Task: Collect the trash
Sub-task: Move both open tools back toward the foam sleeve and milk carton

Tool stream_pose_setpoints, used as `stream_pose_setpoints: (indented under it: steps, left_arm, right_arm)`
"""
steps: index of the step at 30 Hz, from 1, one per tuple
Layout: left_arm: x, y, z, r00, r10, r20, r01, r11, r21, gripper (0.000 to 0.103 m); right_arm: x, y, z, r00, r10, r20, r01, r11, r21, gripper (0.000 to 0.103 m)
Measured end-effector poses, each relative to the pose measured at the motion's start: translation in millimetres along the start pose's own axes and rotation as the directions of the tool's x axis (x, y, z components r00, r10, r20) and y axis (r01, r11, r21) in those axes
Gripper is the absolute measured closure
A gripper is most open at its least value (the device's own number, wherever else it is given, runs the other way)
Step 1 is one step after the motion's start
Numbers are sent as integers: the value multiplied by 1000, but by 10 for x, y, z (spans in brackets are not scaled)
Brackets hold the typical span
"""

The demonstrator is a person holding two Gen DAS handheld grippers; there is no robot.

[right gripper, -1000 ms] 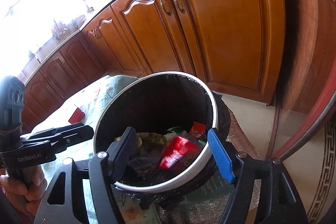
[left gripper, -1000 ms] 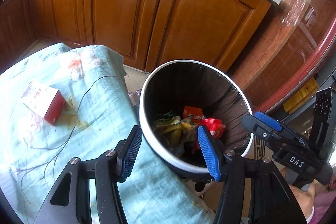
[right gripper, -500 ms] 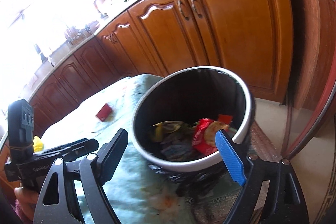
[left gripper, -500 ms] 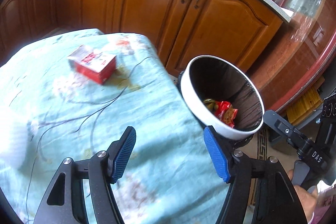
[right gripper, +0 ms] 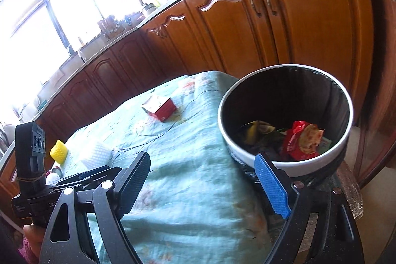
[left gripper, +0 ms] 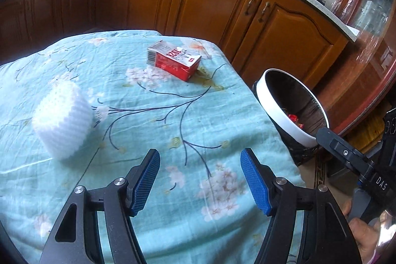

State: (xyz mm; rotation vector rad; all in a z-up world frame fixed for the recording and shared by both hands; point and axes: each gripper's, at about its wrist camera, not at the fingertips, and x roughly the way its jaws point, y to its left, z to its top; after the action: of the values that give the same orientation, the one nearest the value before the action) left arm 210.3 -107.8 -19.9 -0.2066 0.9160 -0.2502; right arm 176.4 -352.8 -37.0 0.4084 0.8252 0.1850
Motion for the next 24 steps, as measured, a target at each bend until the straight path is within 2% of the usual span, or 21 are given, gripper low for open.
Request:
stream_pose_setpoints:
  steps: [13,24]
  left_arm:
    - [-380,554,-258,995,89,43,-85,993,-86,36]
    - [-503,941,-231,978,196,65,-182,967,-181,35]
  right_arm:
    - [360,557,-108,991,105,-87,-117,983,-144,15]
    - [712,688,-65,985,104,-135,-130,972,-196,15]
